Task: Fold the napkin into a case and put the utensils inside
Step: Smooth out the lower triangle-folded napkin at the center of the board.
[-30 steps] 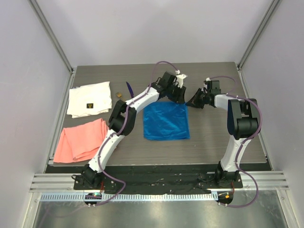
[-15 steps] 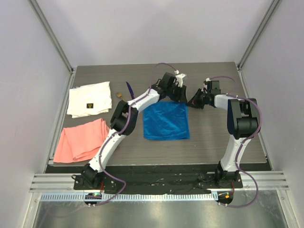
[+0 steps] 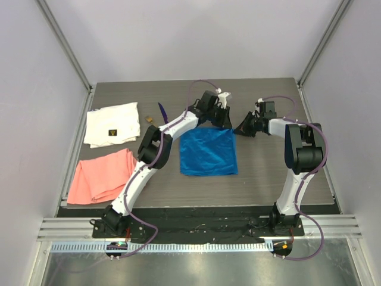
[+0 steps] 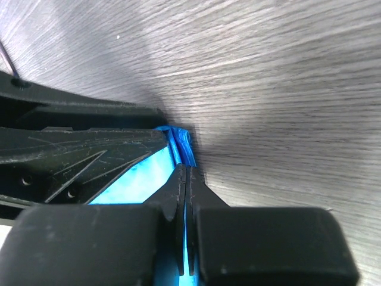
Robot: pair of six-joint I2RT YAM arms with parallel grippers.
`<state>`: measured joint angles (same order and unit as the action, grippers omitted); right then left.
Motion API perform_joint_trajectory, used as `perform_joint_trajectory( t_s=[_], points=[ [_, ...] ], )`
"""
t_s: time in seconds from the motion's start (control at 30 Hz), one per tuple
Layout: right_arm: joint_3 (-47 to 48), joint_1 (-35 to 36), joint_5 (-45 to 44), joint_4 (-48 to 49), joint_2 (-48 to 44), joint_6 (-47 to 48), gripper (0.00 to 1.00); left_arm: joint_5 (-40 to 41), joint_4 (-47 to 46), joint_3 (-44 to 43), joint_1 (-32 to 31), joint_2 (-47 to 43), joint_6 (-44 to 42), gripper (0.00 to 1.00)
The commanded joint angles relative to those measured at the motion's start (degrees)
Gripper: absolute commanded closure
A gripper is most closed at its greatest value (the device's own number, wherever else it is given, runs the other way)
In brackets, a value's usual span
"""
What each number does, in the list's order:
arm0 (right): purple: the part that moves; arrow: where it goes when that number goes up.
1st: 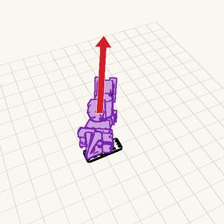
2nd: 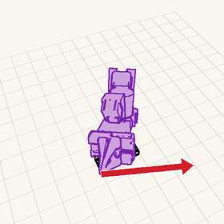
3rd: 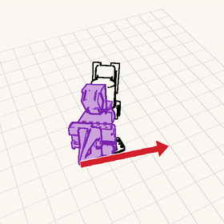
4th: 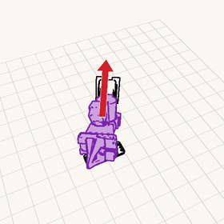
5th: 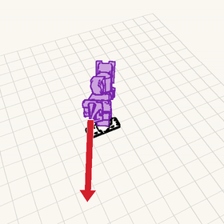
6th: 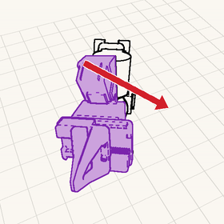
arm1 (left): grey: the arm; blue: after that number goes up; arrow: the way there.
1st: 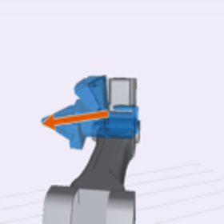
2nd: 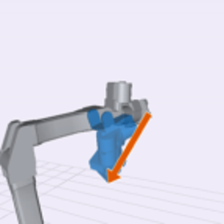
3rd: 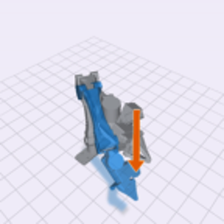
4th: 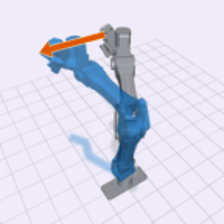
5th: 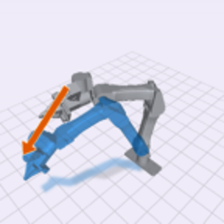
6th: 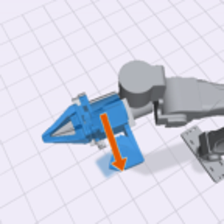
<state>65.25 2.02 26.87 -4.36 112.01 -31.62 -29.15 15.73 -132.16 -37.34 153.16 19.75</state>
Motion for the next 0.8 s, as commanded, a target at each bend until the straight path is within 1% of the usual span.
perform_joint_trajectory(
  t_s=[0.0,0.03,0.07,0.1,0.13,0.27,0.57,0.67,0.77],
  points=[
    [2.1,0.1,-0.2,0.3,1.6,0.9,0.99,-2.7,-2.4,1.1,0.1,-1.3,1.1,0.82],
    [2.4,0.1,0.0,0.2,2.2,0.9,0.99,-3.0,-2.5,1.2,0.1,-1.5,1.2,0.84],
    [2.6,0.0,0.2,0.1,2.3,0.9,0.99,-3.3,-3.0,1.2,0.1,-1.9,1.2,0.92],
    [2.5,0.2,-0.1,0.1,2.4,0.9,0.99,-3.2,-3.2,1.7,0.0,-2.2,1.2,0.97],
    [2.5,0.2,-0.2,0.1,2.5,1.0,0.99,-3.2,-3.8,2.3,0.0,-2.6,1.3,1.00],
    [2.7,0.2,-0.4,-0.1,3.2,1.1,0.99,-3.5,-8.2,6.4,0.0,-6.5,2.8,1.00],
    [2.6,0.2,-1.4,-1.2,3.0,1.6,0.99,-3.8,-11.2,12.2,-0.2,-12.1,3.9,1.00],
    [2.6,0.3,-1.4,-1.1,2.9,1.6,0.99,-3.7,-12.0,12.5,-0.4,-12.8,4.2,1.00],
    [2.7,0.3,-1.2,-1.1,3.0,1.6,0.99,-3.6,-12.4,11.4,-0.6,-11.5,5.4,1.00]
  ],
)
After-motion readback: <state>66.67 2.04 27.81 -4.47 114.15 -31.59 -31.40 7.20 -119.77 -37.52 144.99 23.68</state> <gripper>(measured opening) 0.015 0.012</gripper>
